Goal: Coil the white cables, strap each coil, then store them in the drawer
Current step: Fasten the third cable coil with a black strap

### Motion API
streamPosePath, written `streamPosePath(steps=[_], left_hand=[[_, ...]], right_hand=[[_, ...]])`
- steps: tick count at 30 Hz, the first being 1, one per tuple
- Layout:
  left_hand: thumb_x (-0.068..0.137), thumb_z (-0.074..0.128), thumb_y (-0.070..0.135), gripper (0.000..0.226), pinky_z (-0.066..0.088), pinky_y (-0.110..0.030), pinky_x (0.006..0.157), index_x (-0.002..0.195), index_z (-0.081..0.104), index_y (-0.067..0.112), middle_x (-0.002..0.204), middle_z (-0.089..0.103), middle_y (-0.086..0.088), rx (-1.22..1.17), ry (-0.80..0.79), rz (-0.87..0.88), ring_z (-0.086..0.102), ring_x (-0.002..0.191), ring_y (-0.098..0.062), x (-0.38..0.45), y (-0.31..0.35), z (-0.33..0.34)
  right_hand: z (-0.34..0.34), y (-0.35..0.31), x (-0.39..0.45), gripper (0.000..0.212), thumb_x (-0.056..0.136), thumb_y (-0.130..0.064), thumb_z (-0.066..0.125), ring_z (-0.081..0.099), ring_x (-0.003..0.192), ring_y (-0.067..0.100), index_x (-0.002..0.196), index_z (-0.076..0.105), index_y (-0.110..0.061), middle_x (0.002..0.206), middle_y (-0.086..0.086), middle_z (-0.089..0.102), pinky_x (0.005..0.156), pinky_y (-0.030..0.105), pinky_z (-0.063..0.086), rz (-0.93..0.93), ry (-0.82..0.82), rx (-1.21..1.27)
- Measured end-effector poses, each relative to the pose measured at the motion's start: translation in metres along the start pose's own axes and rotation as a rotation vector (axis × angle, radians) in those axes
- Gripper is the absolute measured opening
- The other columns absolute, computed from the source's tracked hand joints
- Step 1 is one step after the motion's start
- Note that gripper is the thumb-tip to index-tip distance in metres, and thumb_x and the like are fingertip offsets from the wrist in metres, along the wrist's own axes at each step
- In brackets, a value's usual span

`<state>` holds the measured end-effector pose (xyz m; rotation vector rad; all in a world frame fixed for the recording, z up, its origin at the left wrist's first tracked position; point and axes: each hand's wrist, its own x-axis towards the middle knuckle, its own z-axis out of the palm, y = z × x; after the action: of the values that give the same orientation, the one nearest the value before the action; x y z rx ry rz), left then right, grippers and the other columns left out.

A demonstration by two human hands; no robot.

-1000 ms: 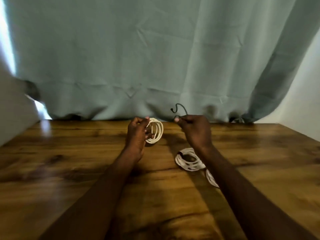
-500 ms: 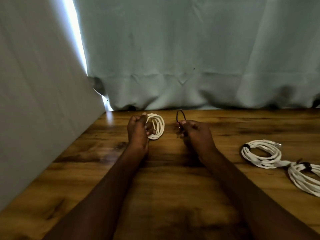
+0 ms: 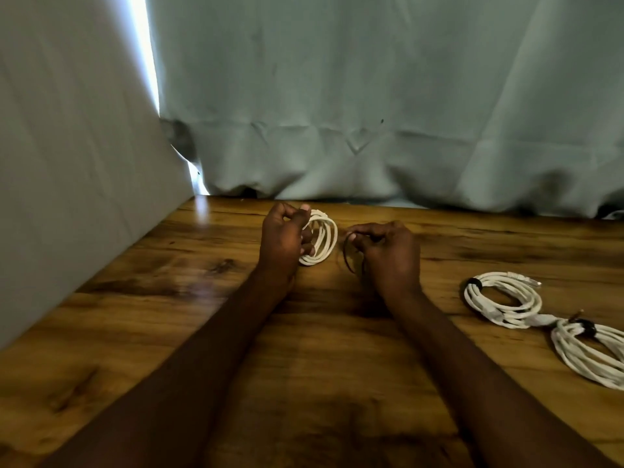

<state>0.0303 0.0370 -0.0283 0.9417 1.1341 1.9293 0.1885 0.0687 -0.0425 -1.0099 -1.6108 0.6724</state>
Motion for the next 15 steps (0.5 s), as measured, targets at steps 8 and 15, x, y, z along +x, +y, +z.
streamPosePath(steps=[8,15], left_hand=[[0.102,0.058,0.011,0.026,0.033,-0.015,0.036,0.081,0.043,0.014,0.051,0.052,0.005,0.062,0.029,0.022,0.043,0.036,-0.001,0.000,-0.001,0.000],[0.101,0.060,0.015,0.026,0.036,-0.016,0.040,0.080,0.047,0.015,0.055,0.057,0.006,0.100,0.014,0.064,0.049,0.039,-0.002,0.001,-0.003,-0.001]], right_hand=[[-0.002,-0.012,-0.005,0.019,0.090,-0.006,0.076,0.076,0.086,0.008,0.100,0.084,-0.020,0.094,-0.007,0.081,0.075,0.023,0.057,0.042,-0.170,0.214],[-0.002,-0.029,-0.006,0.034,0.097,-0.009,0.048,0.068,0.083,0.023,0.114,0.077,-0.011,0.109,0.009,0.079,0.072,0.034,0.052,0.421,-0.384,0.602]])
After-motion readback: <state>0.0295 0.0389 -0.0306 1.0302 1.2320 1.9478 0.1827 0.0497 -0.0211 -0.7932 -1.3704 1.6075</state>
